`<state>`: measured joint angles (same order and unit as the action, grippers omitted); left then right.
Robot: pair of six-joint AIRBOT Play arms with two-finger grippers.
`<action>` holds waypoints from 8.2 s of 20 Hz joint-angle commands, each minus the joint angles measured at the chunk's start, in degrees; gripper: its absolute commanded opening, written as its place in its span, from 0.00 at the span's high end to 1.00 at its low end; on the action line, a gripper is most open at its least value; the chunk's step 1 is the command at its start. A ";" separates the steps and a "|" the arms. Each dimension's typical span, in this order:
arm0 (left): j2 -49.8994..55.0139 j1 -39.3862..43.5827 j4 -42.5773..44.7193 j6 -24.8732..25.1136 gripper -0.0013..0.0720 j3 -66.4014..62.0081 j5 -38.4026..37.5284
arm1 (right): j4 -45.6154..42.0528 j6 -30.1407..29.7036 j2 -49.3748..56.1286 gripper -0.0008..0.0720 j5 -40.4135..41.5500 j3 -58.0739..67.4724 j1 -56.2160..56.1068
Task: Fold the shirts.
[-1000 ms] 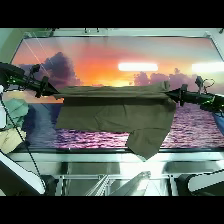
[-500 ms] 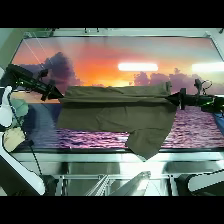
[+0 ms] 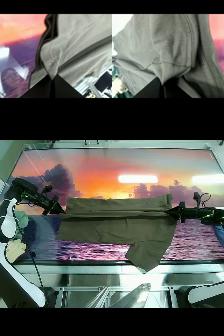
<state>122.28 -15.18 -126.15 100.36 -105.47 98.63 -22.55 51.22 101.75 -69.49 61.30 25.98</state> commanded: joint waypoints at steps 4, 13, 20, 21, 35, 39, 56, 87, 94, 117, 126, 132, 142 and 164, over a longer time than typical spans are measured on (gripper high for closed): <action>0.04 0.63 2.14 -0.39 0.97 -0.02 -1.11 | -0.24 0.07 0.04 0.95 0.20 0.00 -0.11; -3.08 -2.54 2.14 -5.88 0.00 -0.02 6.80 | -5.92 5.20 -8.04 0.48 -7.02 -0.09 8.83; -22.21 -4.96 4.50 -4.02 0.01 15.65 1.42 | -17.33 13.33 -27.43 0.48 3.56 -15.58 10.99; -26.21 -4.96 7.48 -3.76 0.01 21.90 0.07 | -17.35 13.29 -30.14 0.48 5.33 -19.47 10.95; -31.36 -8.90 6.36 1.64 0.02 50.29 -18.75 | -17.42 15.23 -44.72 0.26 0.31 -32.15 10.69; -28.87 -5.46 5.92 1.99 0.34 46.47 -16.55 | -17.40 16.57 -45.00 0.26 -1.95 -35.52 10.69; -28.74 -2.58 6.01 4.37 0.95 45.79 -12.41 | -5.09 16.70 -43.45 0.31 15.17 -50.45 -13.25; -19.54 -2.93 0.20 2.05 0.95 17.11 -10.97 | 24.26 -31.54 -15.80 0.96 18.99 -14.67 -8.48; -10.64 1.44 9.60 -1.49 0.96 9.90 -6.73 | 17.55 -29.75 -9.60 0.96 21.31 -12.61 -8.70; -15.76 7.48 1.46 -6.10 0.96 -8.61 1.84 | -13.33 7.04 -3.54 0.06 4.94 2.84 0.00; -16.46 17.09 1.49 -5.68 0.96 -8.59 -0.94 | -10.34 6.99 2.01 0.18 2.10 6.80 -9.97; -11.06 26.84 1.55 -5.68 0.96 -8.59 -3.41 | -7.19 3.19 0.20 0.96 -8.57 7.10 -9.44; 4.59 42.25 -6.08 -5.29 0.96 -8.66 -10.12 | -6.10 3.65 -10.40 0.97 -22.08 7.13 3.21; -34.36 9.40 -15.91 5.09 0.96 16.81 -5.90 | 22.51 -6.43 -7.23 0.97 31.36 7.21 -55.30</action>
<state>96.73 1.96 -141.82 103.70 -98.28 91.72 -2.68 47.16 91.39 -64.62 68.38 -14.96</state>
